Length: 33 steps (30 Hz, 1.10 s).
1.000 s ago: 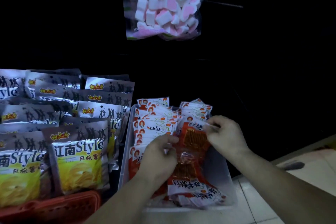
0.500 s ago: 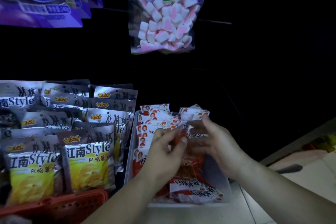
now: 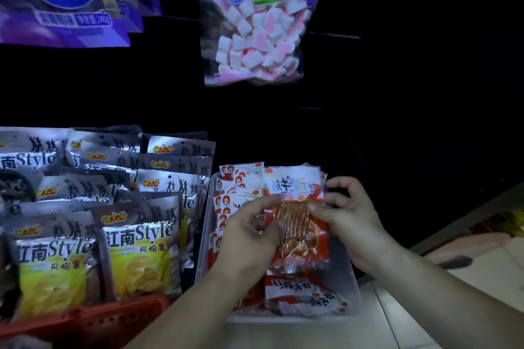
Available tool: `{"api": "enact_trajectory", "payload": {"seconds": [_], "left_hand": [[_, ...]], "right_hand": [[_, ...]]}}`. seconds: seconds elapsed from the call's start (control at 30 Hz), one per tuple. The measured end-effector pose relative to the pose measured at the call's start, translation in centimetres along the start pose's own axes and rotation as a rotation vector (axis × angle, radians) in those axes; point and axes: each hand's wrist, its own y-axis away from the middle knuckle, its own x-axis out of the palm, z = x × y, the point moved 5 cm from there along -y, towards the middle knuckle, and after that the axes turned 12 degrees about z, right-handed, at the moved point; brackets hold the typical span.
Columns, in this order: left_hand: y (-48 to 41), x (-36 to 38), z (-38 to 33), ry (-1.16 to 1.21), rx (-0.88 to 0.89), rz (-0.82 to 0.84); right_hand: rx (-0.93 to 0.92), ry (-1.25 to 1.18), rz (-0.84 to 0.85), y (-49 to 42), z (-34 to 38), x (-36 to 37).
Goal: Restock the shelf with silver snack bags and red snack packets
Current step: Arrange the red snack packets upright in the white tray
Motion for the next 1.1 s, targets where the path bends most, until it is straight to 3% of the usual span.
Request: {"api": "enact_trajectory", "payload": {"seconds": [0.1, 0.23, 0.37, 0.47, 0.53, 0.6, 0.67, 0.77, 0.9, 1.1], "left_hand": [[0.1, -0.2, -0.4, -0.002, 0.008, 0.000], [0.1, 0.5, -0.5, -0.021, 0.015, 0.142], [0.4, 0.9, -1.2, -0.316, 0.168, 0.093], [0.5, 1.7, -1.1, -0.551, 0.304, 0.054], [0.8, 3.0, -0.5, -0.578, 0.311, 0.122], [1.0, 3.6, 0.0, -0.489, 0.266, 0.178], [0.9, 2.8, 0.8, -0.368, 0.221, 0.112], [1.0, 1.0, -0.3, -0.344, 0.178, -0.020], [0.4, 1.6, -0.2, 0.040, -0.021, 0.165], [-0.1, 0.6, -0.6, 0.065, -0.026, 0.057]], "right_hand": [[-0.003, 0.122, 0.077, 0.1, 0.1, 0.6], [-0.015, 0.195, -0.026, 0.2, -0.2, -0.2], [-0.039, 0.228, -0.081, 0.6, 0.7, -0.3], [0.024, -0.058, 0.102, 0.3, 1.1, 1.2], [0.040, -0.116, 0.124, 0.1, 1.0, 2.2], [0.025, -0.041, 0.031, 0.2, 0.8, 2.1], [0.036, -0.004, 0.007, 0.6, 0.4, 1.4], [0.052, -0.013, 0.051, 1.1, 0.4, 0.4], [0.043, -0.028, 0.086, 1.1, 0.1, 0.0], [0.072, 0.052, 0.268, 1.6, 0.4, 1.2]]}}
